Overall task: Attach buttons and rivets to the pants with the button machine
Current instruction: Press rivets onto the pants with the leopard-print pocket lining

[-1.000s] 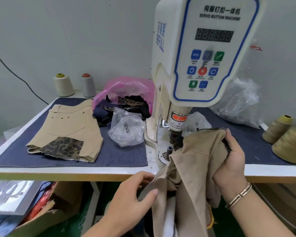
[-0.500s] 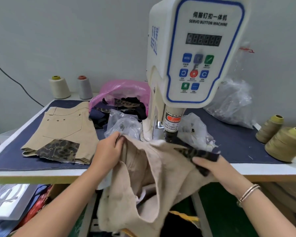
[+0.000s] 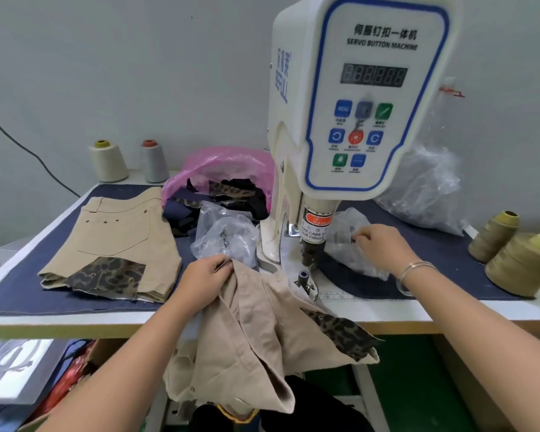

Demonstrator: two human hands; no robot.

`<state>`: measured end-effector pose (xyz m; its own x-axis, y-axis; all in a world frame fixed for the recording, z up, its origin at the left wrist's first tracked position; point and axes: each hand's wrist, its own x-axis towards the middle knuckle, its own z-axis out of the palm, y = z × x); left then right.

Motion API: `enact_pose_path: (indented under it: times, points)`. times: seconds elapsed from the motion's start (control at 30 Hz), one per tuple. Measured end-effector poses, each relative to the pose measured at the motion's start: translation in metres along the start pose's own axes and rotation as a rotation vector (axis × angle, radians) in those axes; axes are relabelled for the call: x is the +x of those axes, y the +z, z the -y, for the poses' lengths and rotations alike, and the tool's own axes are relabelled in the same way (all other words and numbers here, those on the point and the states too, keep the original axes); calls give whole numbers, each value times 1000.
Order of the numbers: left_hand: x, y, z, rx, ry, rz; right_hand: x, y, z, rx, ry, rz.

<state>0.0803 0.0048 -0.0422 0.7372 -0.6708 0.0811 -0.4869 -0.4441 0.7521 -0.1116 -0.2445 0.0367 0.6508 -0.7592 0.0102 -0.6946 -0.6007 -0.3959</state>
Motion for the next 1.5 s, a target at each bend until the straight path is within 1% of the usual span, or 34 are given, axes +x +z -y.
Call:
enact_pose_path:
  times: [0.1,0.13,0.2,0.27,0.37,0.43,0.57,0.67,0.73,0.8,0.9,0.97,1.03,1.07,1.1,1.17,1.2,1.23,1.27,1.33,1.5]
  points:
    - [5,-8,1,-82,-72,98,18,4,17,-308,146,244]
    - [5,-10,1,-102,-95,124,19,5,25,-370,151,278]
    - [7,-13,0,-142,-139,182,21,8,37,-430,103,217]
    - [10,-17,0,-160,-164,233,25,11,39,-426,123,167]
    - [11,-21,0,-160,-172,271,38,18,34,-417,226,243]
    - [11,-21,-1,-164,-180,276,46,21,31,-419,249,249]
    - [11,-21,-3,-199,-191,279,48,24,30,-467,166,186]
    - [10,-21,-4,-215,-193,273,42,24,20,-460,88,76]
    - [10,-21,-4,-222,-195,267,36,23,9,-363,19,20]
    - [11,-20,-3,-224,-192,266,31,24,-2,-206,-36,-79]
    - [11,-20,-2,-214,-187,268,21,18,-14,37,-48,-208]
    - [10,-19,1,-213,-164,255,8,10,-17,272,-43,-300]
    - [6,-16,4,-202,-99,197,-12,5,-12,558,2,-372]
    - [4,-14,6,-182,-54,155,-26,6,-6,701,39,-342]
    - [1,-12,7,-157,-9,110,-40,13,1,835,86,-251]
    - [-3,-10,8,-125,63,51,-64,31,17,1064,182,18]
    - [-4,-9,8,-124,86,36,-72,39,24,1156,202,131]
    - [-5,-9,7,-125,102,27,-77,45,30,1231,206,208]
    - [-6,-9,6,-127,110,21,-81,49,35,1297,208,250]
    - [-7,-9,5,-122,114,14,-81,54,42,1401,219,281]
    - [-6,-10,5,-95,97,20,-82,59,48,1541,282,352]
